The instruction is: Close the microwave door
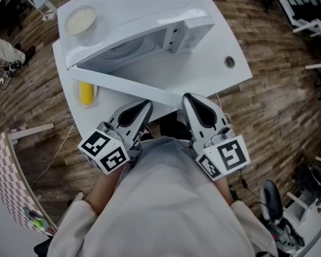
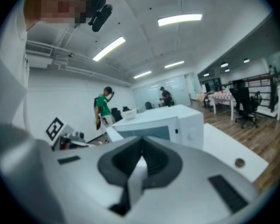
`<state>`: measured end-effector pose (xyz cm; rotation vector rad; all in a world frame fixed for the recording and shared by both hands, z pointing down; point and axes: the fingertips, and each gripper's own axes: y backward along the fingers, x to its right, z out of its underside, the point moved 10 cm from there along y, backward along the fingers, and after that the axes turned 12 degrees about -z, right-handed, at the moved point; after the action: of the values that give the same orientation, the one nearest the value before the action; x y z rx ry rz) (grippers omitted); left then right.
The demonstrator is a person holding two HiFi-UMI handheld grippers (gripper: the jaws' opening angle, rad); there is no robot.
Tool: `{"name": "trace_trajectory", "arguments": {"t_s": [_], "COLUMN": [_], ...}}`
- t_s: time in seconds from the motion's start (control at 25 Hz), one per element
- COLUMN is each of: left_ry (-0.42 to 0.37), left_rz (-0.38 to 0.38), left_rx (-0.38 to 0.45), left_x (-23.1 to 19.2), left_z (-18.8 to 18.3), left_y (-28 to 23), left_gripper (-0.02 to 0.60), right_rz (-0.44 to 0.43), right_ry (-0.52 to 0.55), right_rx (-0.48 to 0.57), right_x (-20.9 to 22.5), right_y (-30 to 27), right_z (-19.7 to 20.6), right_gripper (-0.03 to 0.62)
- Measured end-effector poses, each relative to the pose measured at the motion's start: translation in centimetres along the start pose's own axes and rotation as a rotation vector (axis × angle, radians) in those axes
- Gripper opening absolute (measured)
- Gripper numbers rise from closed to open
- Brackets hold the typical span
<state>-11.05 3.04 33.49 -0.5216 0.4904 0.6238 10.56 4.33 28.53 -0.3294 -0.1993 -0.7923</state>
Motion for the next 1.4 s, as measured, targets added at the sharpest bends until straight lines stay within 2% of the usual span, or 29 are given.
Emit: {"name": "trace_trajectory", "arguments": {"t_s": [1.4], "left_ry": [0.018], "left_rz": [-0.039], "left_rx": [0.01], "left_x": [-0.2], "left_z": [-1.6], "left_y": [-3.2], "left_gripper": [0.017], "right_rz": [-0.031], "right_ry": [-0.025], "right_rx": [0.01], "right_x": [3.0], "right_y": [-0.8], "right_z": [-0.3], "right_gripper": [0.023]}}
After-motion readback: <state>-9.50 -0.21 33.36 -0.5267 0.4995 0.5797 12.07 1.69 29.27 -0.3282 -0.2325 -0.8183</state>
